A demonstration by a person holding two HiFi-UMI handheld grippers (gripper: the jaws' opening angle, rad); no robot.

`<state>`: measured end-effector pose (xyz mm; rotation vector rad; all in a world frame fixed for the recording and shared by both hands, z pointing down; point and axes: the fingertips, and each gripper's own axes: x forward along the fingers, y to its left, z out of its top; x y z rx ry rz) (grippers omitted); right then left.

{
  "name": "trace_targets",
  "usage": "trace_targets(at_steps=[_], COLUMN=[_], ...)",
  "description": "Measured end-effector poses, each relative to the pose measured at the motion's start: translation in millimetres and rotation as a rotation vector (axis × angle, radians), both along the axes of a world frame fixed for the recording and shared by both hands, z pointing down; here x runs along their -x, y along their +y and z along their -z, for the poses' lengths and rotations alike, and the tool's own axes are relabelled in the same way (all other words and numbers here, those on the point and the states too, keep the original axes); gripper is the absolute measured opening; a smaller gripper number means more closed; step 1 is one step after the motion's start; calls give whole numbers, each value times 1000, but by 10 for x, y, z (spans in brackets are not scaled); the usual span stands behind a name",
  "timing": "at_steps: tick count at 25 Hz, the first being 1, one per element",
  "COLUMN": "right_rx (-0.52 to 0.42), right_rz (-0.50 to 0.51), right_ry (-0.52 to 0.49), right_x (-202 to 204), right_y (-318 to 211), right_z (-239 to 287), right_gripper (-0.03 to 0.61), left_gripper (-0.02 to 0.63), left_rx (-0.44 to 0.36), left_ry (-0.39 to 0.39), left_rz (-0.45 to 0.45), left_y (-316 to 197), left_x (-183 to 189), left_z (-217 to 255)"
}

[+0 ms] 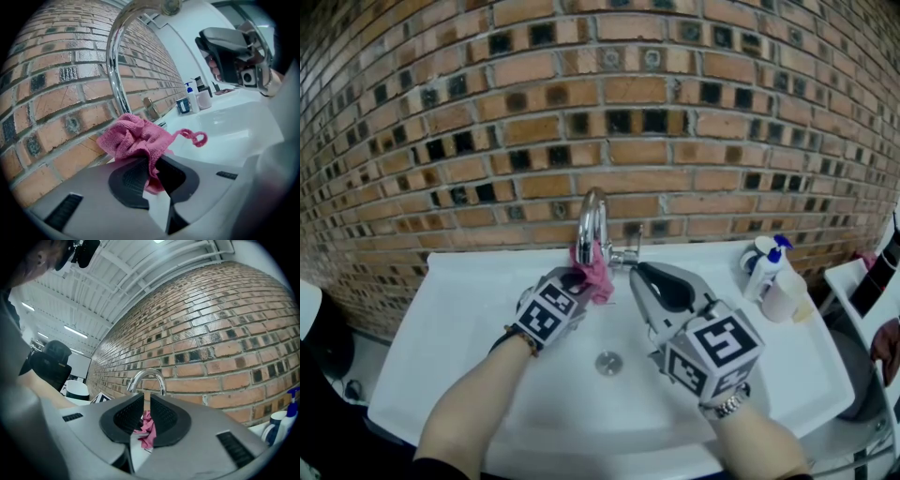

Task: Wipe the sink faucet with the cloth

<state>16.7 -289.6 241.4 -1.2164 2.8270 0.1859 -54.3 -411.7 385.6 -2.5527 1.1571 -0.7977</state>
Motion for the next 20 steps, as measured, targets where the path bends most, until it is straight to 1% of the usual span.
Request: trace_targets(at_steps=[8,14,20], right_rx=[30,41,44], right_rz=[-27,-33,-44], right_ry=[-7,10,6], right_x=[-68,-52,-72], right_y=[-95,-132,-130], right_z=[-105,-185,-204], right_gripper=[52,52,52], left_gripper=[44,44,44], left_rx=[-14,-6,-19], left_ry=[-4,41,66], left_rz=[-43,-26,-41], left_y=[159,237,430], left_x=[-152,-93,-124], left_z=[53,93,178])
